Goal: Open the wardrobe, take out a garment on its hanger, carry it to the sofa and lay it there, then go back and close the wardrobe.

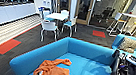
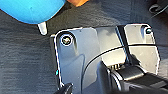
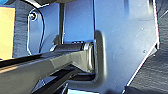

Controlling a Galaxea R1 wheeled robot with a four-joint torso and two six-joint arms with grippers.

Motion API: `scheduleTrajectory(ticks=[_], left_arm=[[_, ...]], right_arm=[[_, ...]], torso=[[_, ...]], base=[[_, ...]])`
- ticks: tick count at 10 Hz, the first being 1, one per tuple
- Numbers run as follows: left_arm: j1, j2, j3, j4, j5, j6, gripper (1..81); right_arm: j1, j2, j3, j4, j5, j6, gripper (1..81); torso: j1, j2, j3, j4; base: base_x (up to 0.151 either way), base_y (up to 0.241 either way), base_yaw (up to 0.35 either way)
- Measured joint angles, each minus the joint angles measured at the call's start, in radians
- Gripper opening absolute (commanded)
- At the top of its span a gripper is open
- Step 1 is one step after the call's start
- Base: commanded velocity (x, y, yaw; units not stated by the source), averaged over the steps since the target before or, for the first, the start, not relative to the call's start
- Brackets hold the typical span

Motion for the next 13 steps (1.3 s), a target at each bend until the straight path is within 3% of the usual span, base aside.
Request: scheduleTrajectory(ticks=[4, 7, 13], left_arm=[[0.029, 0.108, -0.266, 0.007, 0.134, 0.0, 81.1], [0.032, 0.201, -0.393, 0.01, 0.19, 0.005, 81.1], [0.076, 0.232, -0.405, 0.01, 0.068, 0.008, 81.1]], right_arm=[[0.0, 0.003, 0.0, 0.0, -0.009, 0.0, 81.1], [0.0, 0.004, 0.0, 0.001, -0.011, 0.0, 81.1], [0.0, 0.005, -0.001, 0.001, -0.011, 0.0, 81.1]], torso=[[0.0, 0.0, 0.0, 0.0], [0.0, 0.0, 0.001, 0.0], [0.0, 0.0, 0.001, 0.0]], base=[[0.0, 0.0, 0.0], [0.0, 0.0, 0.0], [0.0, 0.0, 0.0]])
